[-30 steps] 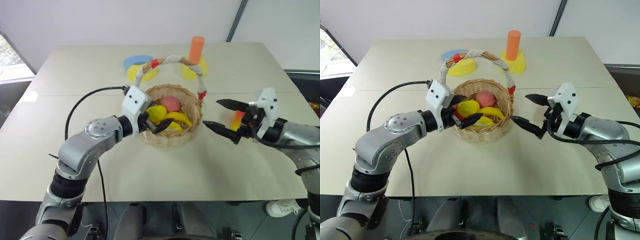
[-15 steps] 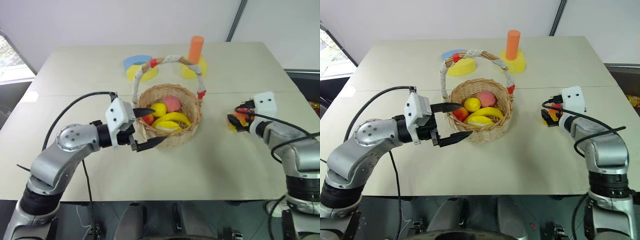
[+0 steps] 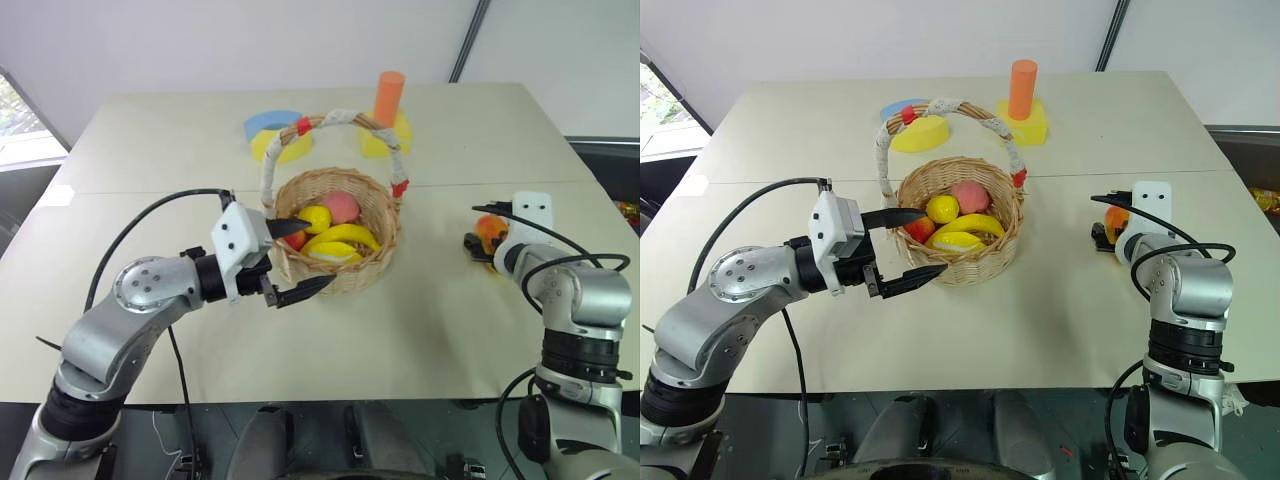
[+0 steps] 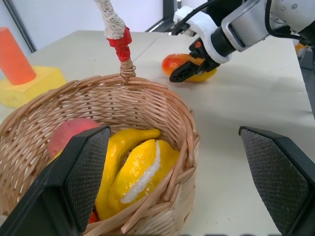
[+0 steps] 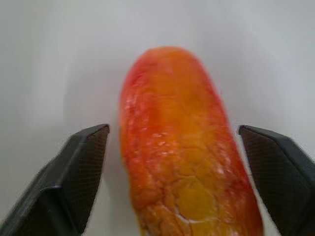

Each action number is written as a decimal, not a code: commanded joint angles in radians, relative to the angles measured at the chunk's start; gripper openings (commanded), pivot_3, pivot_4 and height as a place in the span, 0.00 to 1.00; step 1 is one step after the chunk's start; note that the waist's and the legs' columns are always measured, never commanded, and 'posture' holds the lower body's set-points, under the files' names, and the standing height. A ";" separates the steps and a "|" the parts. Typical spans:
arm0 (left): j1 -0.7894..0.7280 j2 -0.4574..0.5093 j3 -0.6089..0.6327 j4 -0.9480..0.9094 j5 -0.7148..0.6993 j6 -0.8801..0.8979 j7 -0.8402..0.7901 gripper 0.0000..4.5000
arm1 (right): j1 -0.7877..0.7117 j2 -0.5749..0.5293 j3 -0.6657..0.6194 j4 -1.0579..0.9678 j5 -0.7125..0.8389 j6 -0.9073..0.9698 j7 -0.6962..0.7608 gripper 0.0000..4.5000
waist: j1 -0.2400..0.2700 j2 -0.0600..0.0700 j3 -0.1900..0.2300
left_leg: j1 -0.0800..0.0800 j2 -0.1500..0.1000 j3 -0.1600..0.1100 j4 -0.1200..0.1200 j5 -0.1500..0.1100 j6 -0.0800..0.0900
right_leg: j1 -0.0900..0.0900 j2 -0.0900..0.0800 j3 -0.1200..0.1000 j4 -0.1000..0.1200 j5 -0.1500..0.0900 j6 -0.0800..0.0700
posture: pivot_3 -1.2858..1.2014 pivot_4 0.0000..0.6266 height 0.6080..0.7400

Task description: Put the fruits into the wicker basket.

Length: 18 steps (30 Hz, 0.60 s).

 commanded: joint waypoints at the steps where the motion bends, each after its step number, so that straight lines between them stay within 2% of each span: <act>1: 0.001 -0.001 0.020 -0.029 -0.012 -0.004 0.006 1.00 | 0.004 -0.054 0.039 -0.047 -0.036 -0.022 0.023 0.48 | 0.000 0.000 0.000 | 0.000 0.000 0.000 0.000 0.000 0.000 | 0.000 0.000 0.000 0.000 0.000 0.000 | 0.52 0.24 1.00; 6: 0.051 0.027 0.111 -0.004 -0.015 -0.025 0.001 1.00 | 0.071 -0.245 0.171 -0.181 -0.034 -0.228 0.272 0.48 | -0.001 0.003 0.002 | -0.001 0.000 0.000 0.000 0.000 0.000 | -0.001 0.000 0.000 0.000 0.000 0.000 | 0.52 0.24 1.00; 10: 0.126 0.056 0.229 0.037 0.015 -0.107 -0.030 1.00 | 0.144 -0.356 0.156 -0.364 0.122 -0.409 0.618 0.48 | -0.005 0.003 0.002 | 0.000 0.001 0.000 -0.001 0.000 0.000 | -0.001 0.001 0.000 0.000 0.000 0.000 | 0.52 0.24 1.00; 12: 0.183 0.066 0.282 0.068 0.033 -0.169 -0.057 1.00 | 0.142 -0.361 0.128 -0.462 0.252 -0.428 0.737 0.48 | -0.004 0.003 0.002 | 0.000 0.002 0.000 -0.001 0.000 0.000 | -0.001 0.001 0.000 0.000 0.000 0.000 | 0.52 0.24 1.00; 15: 0.248 0.068 0.327 0.134 0.052 -0.243 -0.090 1.00 | 0.057 -0.306 0.191 -0.521 0.359 -0.373 0.752 0.48 | -0.003 0.003 0.002 | 0.001 0.002 0.000 0.000 0.000 0.000 | 0.001 0.001 0.000 0.000 0.000 0.000 | 0.52 0.24 1.00; 18: 0.279 0.059 0.344 0.175 0.065 -0.288 -0.097 1.00 | -0.039 -0.235 0.334 -0.535 0.308 -0.369 0.695 0.48 | 0.001 0.001 0.003 | 0.002 0.002 0.000 0.000 0.000 0.000 | 0.001 0.000 0.000 0.000 0.001 -0.001 | 0.52 0.24 1.00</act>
